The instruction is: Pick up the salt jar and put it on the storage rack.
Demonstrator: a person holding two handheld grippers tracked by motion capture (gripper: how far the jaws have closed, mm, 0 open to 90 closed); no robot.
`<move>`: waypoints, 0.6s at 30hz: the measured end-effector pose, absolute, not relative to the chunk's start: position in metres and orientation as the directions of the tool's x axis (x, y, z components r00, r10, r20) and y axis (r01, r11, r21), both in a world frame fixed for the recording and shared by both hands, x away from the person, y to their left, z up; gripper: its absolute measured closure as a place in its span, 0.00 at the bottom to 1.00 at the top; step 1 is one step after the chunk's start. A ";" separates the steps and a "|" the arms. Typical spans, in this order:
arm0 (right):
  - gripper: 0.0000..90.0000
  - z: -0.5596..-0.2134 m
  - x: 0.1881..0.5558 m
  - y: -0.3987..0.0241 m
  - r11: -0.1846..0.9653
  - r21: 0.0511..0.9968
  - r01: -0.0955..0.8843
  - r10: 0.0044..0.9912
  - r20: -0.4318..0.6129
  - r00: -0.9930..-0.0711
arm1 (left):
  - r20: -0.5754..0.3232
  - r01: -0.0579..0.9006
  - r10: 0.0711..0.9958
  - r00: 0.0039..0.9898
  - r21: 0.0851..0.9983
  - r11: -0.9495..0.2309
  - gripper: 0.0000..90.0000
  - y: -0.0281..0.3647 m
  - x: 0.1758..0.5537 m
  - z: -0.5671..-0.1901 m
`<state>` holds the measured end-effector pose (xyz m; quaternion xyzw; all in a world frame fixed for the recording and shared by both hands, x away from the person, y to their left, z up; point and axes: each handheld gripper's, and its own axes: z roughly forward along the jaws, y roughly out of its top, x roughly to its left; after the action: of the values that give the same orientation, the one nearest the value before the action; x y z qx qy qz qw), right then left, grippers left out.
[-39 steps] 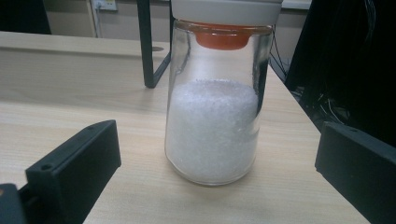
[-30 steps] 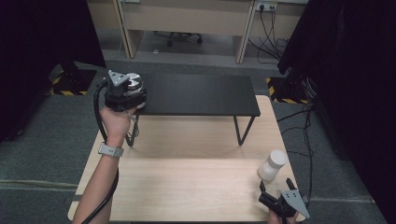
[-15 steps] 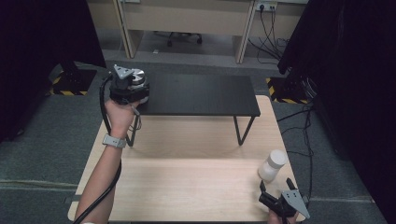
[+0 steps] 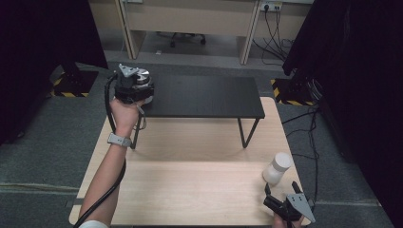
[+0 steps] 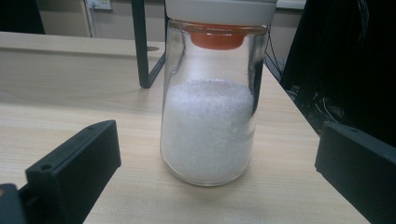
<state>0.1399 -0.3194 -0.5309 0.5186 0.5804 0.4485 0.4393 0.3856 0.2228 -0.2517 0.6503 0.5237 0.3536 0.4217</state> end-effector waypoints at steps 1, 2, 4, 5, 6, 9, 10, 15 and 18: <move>0.00 -0.531 0.140 -0.319 0.059 0.976 0.209 0.996 -0.044 -0.076 | 0.018 0.382 0.979 0.204 0.919 -0.096 0.34 0.223 0.386 -0.252; 0.00 -0.531 0.140 -0.319 0.056 0.976 0.209 0.996 -0.042 -0.074 | 0.016 0.380 0.978 0.206 0.920 -0.094 0.34 0.224 0.386 -0.253; 0.00 -0.530 0.140 -0.320 0.051 0.976 0.211 0.997 -0.037 -0.073 | 0.014 0.379 0.978 0.206 0.921 -0.093 0.34 0.225 0.386 -0.253; 0.00 -0.530 0.141 -0.320 0.048 0.975 0.215 0.997 -0.033 -0.074 | 0.016 0.379 0.978 0.207 0.920 -0.095 0.34 0.225 0.386 -0.253; 0.00 -0.529 0.141 -0.321 0.047 0.975 0.216 0.997 -0.031 -0.074 | 0.016 0.382 0.978 0.208 0.919 -0.096 0.34 0.225 0.386 -0.252; 0.00 -0.530 0.140 -0.321 0.048 0.976 0.212 0.997 -0.032 -0.074 | 0.016 0.387 0.977 0.211 0.917 -0.099 0.34 0.226 0.388 -0.251; 0.00 -0.530 0.140 -0.320 0.048 0.976 0.211 0.997 -0.034 -0.072 | 0.018 0.387 0.977 0.211 0.917 -0.100 0.34 0.226 0.388 -0.251; 0.00 -0.531 0.139 -0.322 0.014 0.979 0.204 0.998 -0.001 -0.063 | 0.045 0.375 0.976 0.211 0.919 -0.124 0.32 0.223 0.386 -0.251; 0.00 -0.532 0.139 -0.324 0.004 0.980 0.199 0.998 0.009 -0.065 | 0.046 0.372 0.974 0.220 0.919 -0.128 0.27 0.224 0.386 -0.250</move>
<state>0.1386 -0.3236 -0.5317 0.5313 0.5629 0.4642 0.4304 0.3861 0.2238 -0.2497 0.6593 0.5107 0.3594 0.4187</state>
